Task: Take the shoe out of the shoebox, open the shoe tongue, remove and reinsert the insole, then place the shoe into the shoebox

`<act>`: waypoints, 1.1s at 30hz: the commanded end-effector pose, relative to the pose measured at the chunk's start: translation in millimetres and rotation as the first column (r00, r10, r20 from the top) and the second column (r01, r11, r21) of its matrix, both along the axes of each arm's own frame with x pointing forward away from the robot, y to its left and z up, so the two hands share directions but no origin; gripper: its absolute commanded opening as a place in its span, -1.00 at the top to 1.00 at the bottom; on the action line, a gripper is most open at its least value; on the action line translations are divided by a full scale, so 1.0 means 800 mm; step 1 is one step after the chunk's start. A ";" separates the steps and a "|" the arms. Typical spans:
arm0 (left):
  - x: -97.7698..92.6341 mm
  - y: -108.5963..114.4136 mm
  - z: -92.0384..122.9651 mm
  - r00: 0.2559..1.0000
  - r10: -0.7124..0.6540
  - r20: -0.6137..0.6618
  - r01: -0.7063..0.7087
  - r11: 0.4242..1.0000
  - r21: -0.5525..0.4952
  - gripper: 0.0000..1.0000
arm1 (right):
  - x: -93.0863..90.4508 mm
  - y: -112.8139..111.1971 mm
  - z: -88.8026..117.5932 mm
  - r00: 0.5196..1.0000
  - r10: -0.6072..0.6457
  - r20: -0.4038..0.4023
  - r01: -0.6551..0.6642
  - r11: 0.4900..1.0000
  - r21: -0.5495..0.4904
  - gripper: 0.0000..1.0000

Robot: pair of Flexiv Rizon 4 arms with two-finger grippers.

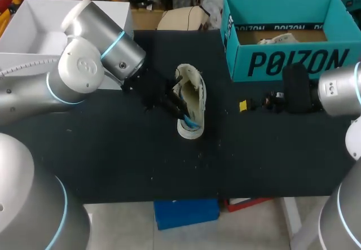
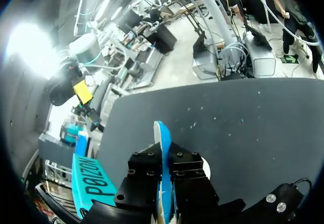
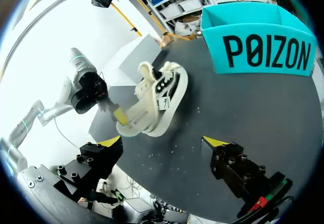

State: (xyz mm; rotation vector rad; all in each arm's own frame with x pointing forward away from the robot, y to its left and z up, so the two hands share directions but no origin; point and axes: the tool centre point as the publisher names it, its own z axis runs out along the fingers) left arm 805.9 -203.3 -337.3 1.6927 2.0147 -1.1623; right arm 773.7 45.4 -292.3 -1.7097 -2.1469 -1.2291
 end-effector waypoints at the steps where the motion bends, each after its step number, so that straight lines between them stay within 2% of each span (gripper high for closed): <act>1: 0.005 -0.002 -0.006 1.000 0.014 0.022 -0.014 1.000 0.001 1.00 | 0.000 0.000 0.000 1.000 0.000 -0.001 0.000 1.000 0.000 -1.00; 17: 0.039 -0.017 -0.023 0.996 0.074 0.041 -0.073 0.997 -0.027 1.00 | 0.000 0.000 0.000 1.000 0.000 -0.001 0.000 1.000 0.000 -1.00; 33: 0.076 -0.008 -0.035 0.978 0.204 0.049 -0.205 0.979 0.006 1.00 | 0.000 0.000 0.000 1.000 0.000 -0.001 0.000 1.000 0.000 -1.00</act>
